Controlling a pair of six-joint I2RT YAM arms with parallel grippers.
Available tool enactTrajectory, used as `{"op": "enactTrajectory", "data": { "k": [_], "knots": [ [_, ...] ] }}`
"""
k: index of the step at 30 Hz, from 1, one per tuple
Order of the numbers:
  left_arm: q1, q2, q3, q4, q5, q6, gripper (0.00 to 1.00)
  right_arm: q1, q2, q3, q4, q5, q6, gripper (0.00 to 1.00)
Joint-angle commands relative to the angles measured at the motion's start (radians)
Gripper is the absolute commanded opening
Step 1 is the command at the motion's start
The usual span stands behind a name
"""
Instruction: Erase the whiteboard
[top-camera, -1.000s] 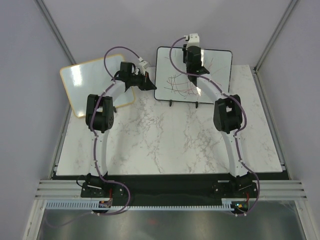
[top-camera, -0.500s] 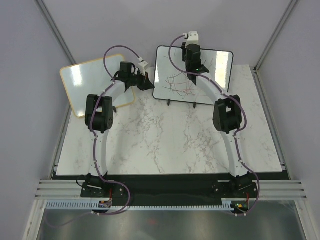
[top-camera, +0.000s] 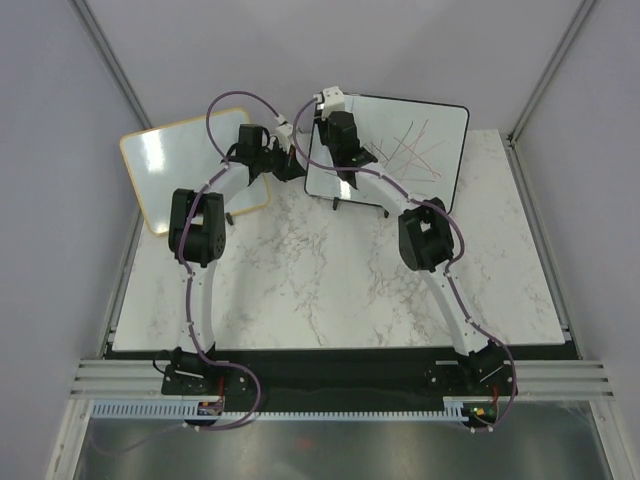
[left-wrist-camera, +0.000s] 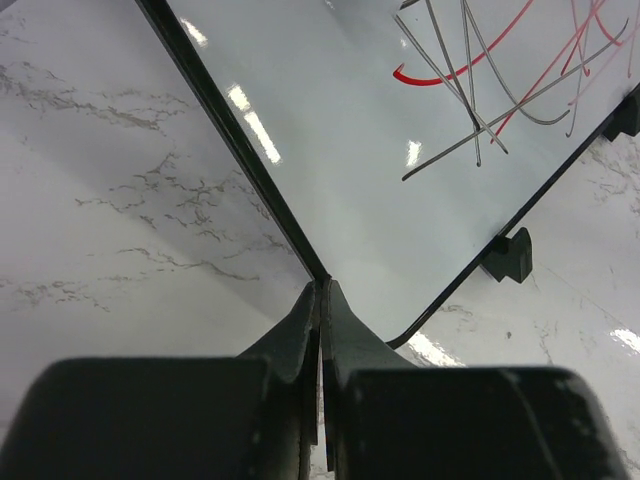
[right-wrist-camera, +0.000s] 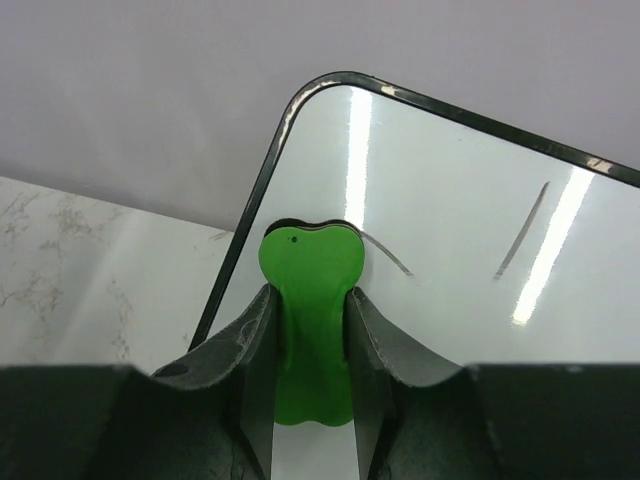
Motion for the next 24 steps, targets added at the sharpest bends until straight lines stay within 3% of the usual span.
{"op": "enactTrajectory", "data": {
  "k": [1,9,17,20,24],
  "knots": [
    [0.005,-0.043,-0.015,0.0,-0.025,0.06,0.02,-0.045,-0.036,0.012,0.012,0.13,-0.053,0.0],
    [0.006,-0.043,-0.012,-0.005,0.027,0.048,0.02,-0.057,-0.309,-0.369,0.168,0.086,-0.06,0.0],
    [0.023,-0.034,0.037,-0.008,0.067,-0.04,0.03,-0.036,-0.45,-0.563,0.236,0.039,-0.038,0.0],
    [0.038,-0.019,0.057,-0.003,0.092,-0.07,0.15,-0.036,-0.47,-0.612,0.254,0.036,-0.028,0.0],
    [0.041,0.009,0.097,0.008,0.142,-0.112,0.42,-0.036,-0.478,-0.657,0.259,0.036,-0.016,0.0]
  ]
}}
